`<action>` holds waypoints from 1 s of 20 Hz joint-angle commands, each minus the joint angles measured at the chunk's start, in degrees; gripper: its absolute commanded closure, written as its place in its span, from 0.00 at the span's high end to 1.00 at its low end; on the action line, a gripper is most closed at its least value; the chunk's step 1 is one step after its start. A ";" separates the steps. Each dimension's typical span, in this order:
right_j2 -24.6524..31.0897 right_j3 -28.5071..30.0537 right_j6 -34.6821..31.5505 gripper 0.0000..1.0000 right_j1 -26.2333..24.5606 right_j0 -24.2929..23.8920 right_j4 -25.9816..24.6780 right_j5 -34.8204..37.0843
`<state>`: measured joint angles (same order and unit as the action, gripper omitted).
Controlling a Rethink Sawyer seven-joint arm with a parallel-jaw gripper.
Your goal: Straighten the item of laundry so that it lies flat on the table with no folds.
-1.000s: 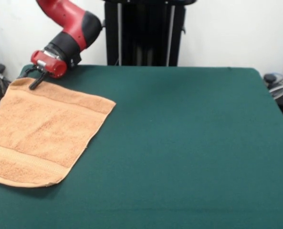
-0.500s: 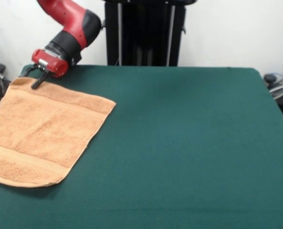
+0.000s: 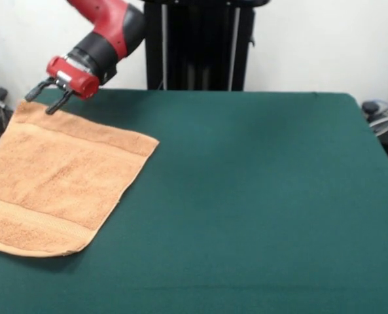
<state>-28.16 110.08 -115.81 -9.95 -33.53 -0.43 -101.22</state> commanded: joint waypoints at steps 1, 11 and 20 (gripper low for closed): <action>-1.72 7.65 3.02 1.00 10.04 9.06 5.60 9.93; -10.49 13.54 0.78 1.00 22.44 19.88 2.98 23.49; -10.35 7.84 3.62 1.00 22.88 30.10 3.51 37.77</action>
<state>-41.05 122.57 -115.81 13.18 -7.18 0.65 -70.97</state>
